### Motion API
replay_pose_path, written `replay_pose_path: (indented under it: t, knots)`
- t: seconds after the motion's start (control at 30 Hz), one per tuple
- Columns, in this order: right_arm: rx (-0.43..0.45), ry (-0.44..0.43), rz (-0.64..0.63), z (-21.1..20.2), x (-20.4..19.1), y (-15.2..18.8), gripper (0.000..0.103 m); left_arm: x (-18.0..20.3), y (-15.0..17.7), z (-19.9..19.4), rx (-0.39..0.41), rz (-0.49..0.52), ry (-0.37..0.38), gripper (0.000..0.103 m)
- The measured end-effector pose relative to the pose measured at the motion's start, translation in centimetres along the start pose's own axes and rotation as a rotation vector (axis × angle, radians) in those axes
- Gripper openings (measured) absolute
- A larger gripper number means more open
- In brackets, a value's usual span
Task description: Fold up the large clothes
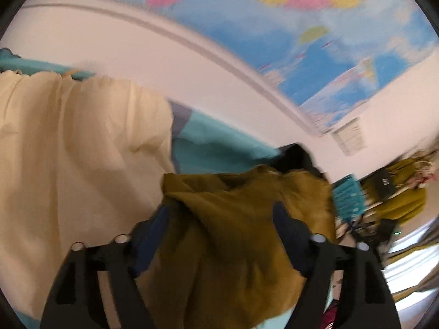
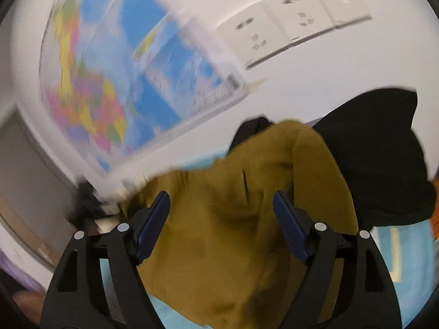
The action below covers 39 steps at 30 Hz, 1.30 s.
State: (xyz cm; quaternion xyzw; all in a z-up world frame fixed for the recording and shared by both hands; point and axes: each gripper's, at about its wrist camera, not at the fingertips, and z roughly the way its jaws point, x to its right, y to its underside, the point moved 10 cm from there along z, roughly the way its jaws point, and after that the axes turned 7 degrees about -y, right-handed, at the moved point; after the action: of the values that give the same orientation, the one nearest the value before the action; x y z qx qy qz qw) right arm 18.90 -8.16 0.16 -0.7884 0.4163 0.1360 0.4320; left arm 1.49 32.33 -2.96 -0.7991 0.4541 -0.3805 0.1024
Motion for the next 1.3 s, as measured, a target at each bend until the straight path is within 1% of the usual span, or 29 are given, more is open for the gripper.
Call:
replay_pose_path:
  t: [0.1, 0.17, 0.2, 0.27, 0.3, 0.37, 0.4, 0.43, 0.47, 0.5, 0.57, 0.6, 0.67, 0.77, 0.8, 0.87, 0.9, 0.93, 0.97, 1.0, 1.03, 1.07, 1.1, 1.13, 1.17, 1.23, 1.27, 1.3]
  knots:
    - [-0.069, 0.092, -0.082, 1.8, 0.6, 1.4, 0.074, 1.6, 1.4, -1.7, 0.033, 0.092, 0.028, 0.075]
    - [-0.091, 0.15, -0.096, 2.9, 1.8, 1.8, 0.068, 2.7, 2.8, -1.6, 0.036, 0.179, -0.016, 0.076]
    - [-0.102, 0.174, -0.086, 3.5, 2.6, 2.0, 0.066, 3.0, 3.7, -1.1, 0.026, 0.225, -0.058, 0.076]
    - [-0.107, 0.172, -0.056, 3.8, 3.6, 2.2, 0.063, 3.3, 5.4, 0.1, 0.001, 0.291, -0.113, 0.076]
    - [-0.09, 0.165, -0.052, 3.0, 3.5, 2.1, 0.061, 3.1, 6.1, 0.3, 0.004, 0.315, -0.15, 0.076]
    - [-0.033, 0.133, -0.064, 0.8, 2.4, 1.7, 0.062, 2.8, 7.1, -0.2, 0.04, 0.347, -0.185, 0.076]
    - [-0.005, 0.121, -0.071, -0.4, 2.1, 1.9, 0.068, 2.7, 7.4, -0.8, 0.06, 0.351, -0.187, 0.077]
    - [0.031, 0.117, -0.079, -2.1, 1.9, 2.2, 0.074, 2.4, 7.9, -1.5, 0.085, 0.347, -0.188, 0.082]
    - [0.051, 0.115, -0.084, -3.4, 1.9, 2.6, 0.075, 1.9, 8.3, -2.4, 0.118, 0.344, -0.204, 0.09]
    - [0.075, 0.118, -0.088, -5.3, 2.1, 3.5, 0.076, 1.6, 8.5, -2.9, 0.14, 0.342, -0.217, 0.093]
    - [0.09, 0.125, -0.076, -7.0, 2.7, 4.9, 0.081, 0.5, 9.4, -3.8, 0.179, 0.335, -0.255, 0.094]
    - [0.087, 0.124, -0.064, -7.8, 3.3, 6.2, 0.084, -0.1, 10.2, -3.8, 0.172, 0.327, -0.262, 0.096]
    - [0.064, 0.131, -0.041, -8.2, 4.3, 8.6, 0.084, -1.4, 11.2, -3.6, 0.147, 0.31, -0.26, 0.096]
    - [0.012, 0.126, -0.01, -7.1, 5.1, 11.2, 0.085, -2.3, 12.6, -1.8, 0.109, 0.301, -0.284, 0.096]
    - [-0.008, 0.122, -0.009, -6.5, 5.3, 11.9, 0.085, -2.2, 12.9, -1.1, 0.102, 0.3, -0.276, 0.096]
    - [-0.024, 0.121, -0.011, -5.3, 5.6, 12.5, 0.082, -1.5, 13.4, 0.0, 0.097, 0.315, -0.252, 0.096]
    - [-0.039, 0.085, 0.019, -4.6, 5.6, 12.5, 0.075, -1.0, 13.4, 0.6, 0.098, 0.324, -0.249, 0.096]
    - [-0.029, 0.054, 0.034, -4.2, 5.4, 12.2, 0.058, -0.7, 13.3, 1.2, 0.102, 0.325, -0.254, 0.095]
    - [-0.022, 0.048, 0.024, -4.0, 5.0, 11.8, 0.053, -0.2, 13.1, 1.7, 0.117, 0.327, -0.257, 0.089]
    - [-0.027, 0.053, 0.009, -4.0, 4.8, 11.7, 0.034, 0.3, 12.9, 1.9, 0.134, 0.328, -0.259, 0.086]
    - [-0.028, 0.056, -0.012, -4.3, 4.2, 11.3, 0.025, 0.5, 12.8, 2.0, 0.139, 0.324, -0.268, 0.071]
    - [-0.008, 0.039, -0.02, -5.0, 3.5, 10.8, 0.022, 0.3, 12.6, 2.0, 0.13, 0.313, -0.289, 0.046]
    - [0.012, 0.017, -0.022, -6.0, 2.7, 10.2, 0.018, 0.3, 12.4, 1.8, 0.123, 0.3, -0.284, 0.041]
    - [0.033, -0.003, -0.037, -7.2, 1.7, 9.5, 0.017, 0.5, 12.3, 1.1, 0.123, 0.272, -0.241, 0.03]
    - [0.05, -0.017, -0.058, -8.3, 0.9, 9.0, 0.016, 0.7, 12.3, 0.4, 0.121, 0.253, -0.205, 0.026]
    - [0.096, -0.036, -0.107, -11.2, -1.5, 7.8, 0.015, 1.2, 12.7, -1.6, 0.11, 0.223, -0.123, 0.023]
    - [0.108, -0.043, -0.124, -12.9, -2.5, 7.4, 0.015, 1.8, 13.0, -3.1, 0.125, 0.232, -0.09, 0.02]
    - [0.121, -0.038, -0.157, -14.5, -3.3, 7.1, 0.014, 2.4, 13.6, -4.5, 0.128, 0.244, -0.07, 0.02]
